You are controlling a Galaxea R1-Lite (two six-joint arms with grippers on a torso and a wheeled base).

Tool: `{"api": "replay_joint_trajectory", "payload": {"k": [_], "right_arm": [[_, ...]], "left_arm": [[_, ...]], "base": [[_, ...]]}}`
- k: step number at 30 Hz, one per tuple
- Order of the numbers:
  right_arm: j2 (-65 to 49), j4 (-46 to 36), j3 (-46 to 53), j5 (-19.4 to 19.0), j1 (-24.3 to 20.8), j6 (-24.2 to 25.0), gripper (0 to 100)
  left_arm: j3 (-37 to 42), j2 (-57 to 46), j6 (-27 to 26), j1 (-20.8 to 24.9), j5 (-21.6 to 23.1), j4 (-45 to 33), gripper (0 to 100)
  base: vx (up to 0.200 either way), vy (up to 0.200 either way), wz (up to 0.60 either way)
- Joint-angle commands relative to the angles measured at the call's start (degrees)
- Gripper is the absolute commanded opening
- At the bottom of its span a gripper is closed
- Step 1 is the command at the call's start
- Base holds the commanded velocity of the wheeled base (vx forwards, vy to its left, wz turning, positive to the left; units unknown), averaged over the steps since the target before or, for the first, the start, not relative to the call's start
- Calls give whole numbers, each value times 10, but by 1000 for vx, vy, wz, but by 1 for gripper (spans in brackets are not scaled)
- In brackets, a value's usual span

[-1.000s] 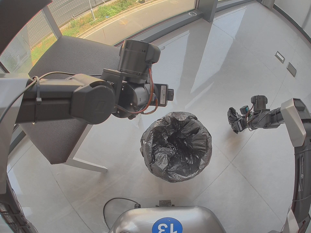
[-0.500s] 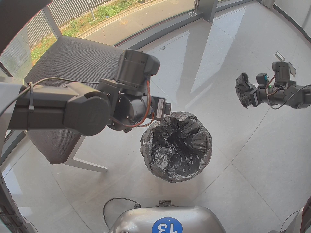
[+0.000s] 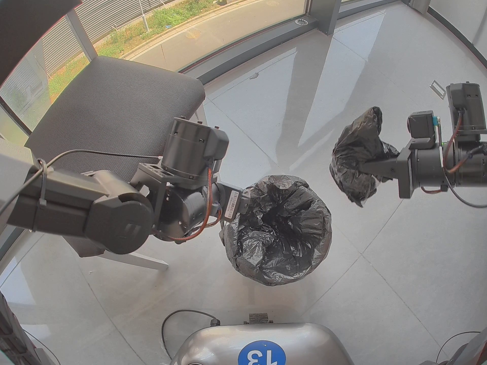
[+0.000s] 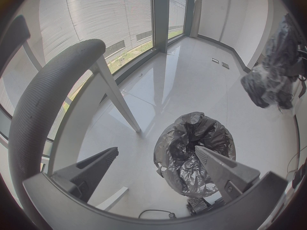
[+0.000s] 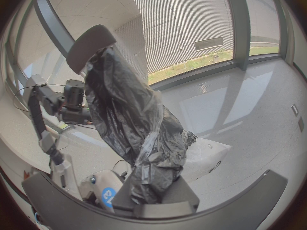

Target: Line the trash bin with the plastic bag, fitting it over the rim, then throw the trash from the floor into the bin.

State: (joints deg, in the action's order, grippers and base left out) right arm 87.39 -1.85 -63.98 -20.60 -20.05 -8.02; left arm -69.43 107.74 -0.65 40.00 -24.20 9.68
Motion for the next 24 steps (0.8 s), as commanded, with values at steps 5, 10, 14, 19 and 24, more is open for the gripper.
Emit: {"api": "replay_joint_trajectory", "payload": {"k": [5,10,14,19,24], "right_arm": [[-41,2,62,-75,-71,24,0],[7,27,64,-89,-82,27,0],[35,53,93,-132,-82,27,0],[61,106,129,-204,-73,33,0],[99,159,136,-250,-49,33,0]], "left_arm": [[24,-26,-20,-19,2,17,100],[24,-32,-19,-22,3,18,100],[24,-42,-21,-21,3,18,100],[23,-44,-20,-21,4,18,100],[21,-41,-16,-21,5,19,100]], "base": [[0,0,0],[0,0,0],[0,0,0],[0,0,0],[0,0,0]]}}
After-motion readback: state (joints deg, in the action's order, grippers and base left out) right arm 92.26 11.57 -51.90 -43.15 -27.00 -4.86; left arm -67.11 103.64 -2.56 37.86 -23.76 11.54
